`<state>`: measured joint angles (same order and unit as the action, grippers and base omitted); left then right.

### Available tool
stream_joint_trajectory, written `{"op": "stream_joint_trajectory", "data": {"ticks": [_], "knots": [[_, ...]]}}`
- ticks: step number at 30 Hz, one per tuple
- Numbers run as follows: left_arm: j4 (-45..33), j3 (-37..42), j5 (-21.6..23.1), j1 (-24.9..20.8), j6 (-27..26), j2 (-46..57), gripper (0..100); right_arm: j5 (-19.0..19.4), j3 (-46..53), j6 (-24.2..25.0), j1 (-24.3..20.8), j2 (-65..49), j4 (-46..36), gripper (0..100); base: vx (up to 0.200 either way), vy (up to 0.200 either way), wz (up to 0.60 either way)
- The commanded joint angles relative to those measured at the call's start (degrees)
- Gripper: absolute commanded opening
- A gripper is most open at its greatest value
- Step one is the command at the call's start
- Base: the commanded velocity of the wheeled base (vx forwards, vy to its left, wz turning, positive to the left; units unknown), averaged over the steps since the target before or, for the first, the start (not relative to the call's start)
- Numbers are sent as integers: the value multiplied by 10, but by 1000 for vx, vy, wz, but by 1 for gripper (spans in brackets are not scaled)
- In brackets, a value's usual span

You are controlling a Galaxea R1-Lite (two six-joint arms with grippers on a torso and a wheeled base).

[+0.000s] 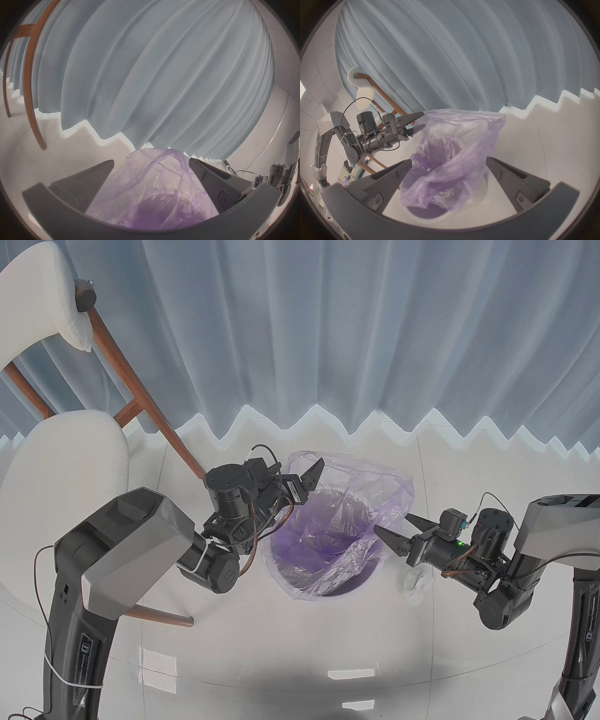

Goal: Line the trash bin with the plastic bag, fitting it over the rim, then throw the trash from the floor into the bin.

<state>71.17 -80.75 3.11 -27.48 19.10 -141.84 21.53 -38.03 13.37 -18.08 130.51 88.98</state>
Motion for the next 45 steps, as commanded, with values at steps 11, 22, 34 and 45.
{"op": "stream_joint_trajectory", "data": {"ticks": [11,22,34,45], "knots": [[-1,2,1,0,0,2,100,-33,-49,1,-20,36,8,0,0,0,0],[-9,29,0,1,-15,15,100,-46,102,3,-20,-69,8,0,0,0,0],[-67,40,-6,13,-15,40,100,-47,192,3,-11,-18,10,0,0,0,0],[-67,39,-6,17,-15,43,100,-56,184,1,-11,48,10,0,0,0,0]]}}
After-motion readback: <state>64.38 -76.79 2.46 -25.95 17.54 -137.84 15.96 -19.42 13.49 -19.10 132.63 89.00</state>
